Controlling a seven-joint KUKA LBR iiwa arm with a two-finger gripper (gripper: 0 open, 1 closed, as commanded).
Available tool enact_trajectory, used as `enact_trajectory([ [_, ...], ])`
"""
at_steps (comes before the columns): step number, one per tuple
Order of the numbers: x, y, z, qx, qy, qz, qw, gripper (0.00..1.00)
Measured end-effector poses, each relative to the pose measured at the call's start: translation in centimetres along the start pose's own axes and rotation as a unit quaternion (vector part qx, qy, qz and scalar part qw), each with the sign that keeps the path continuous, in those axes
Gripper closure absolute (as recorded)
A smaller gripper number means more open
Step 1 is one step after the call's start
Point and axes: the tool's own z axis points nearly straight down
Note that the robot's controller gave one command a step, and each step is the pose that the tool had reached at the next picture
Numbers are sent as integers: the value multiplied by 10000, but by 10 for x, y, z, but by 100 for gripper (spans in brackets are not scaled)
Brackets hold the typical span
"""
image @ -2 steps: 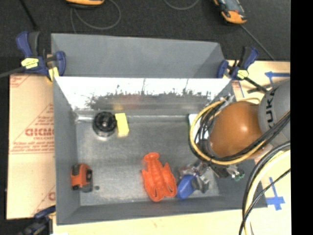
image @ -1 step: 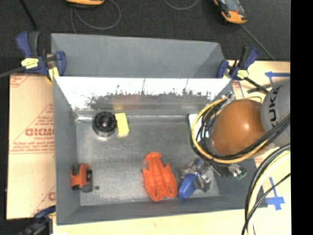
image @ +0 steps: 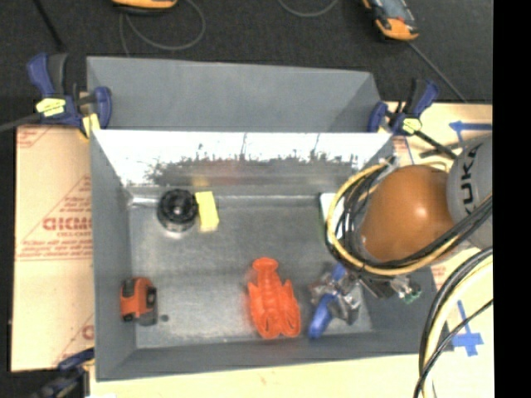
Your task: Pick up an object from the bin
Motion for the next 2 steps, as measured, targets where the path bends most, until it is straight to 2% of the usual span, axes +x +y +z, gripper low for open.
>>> enact_trajectory([
  [2,1,1,-25,-21,18,5,10000,100],
])
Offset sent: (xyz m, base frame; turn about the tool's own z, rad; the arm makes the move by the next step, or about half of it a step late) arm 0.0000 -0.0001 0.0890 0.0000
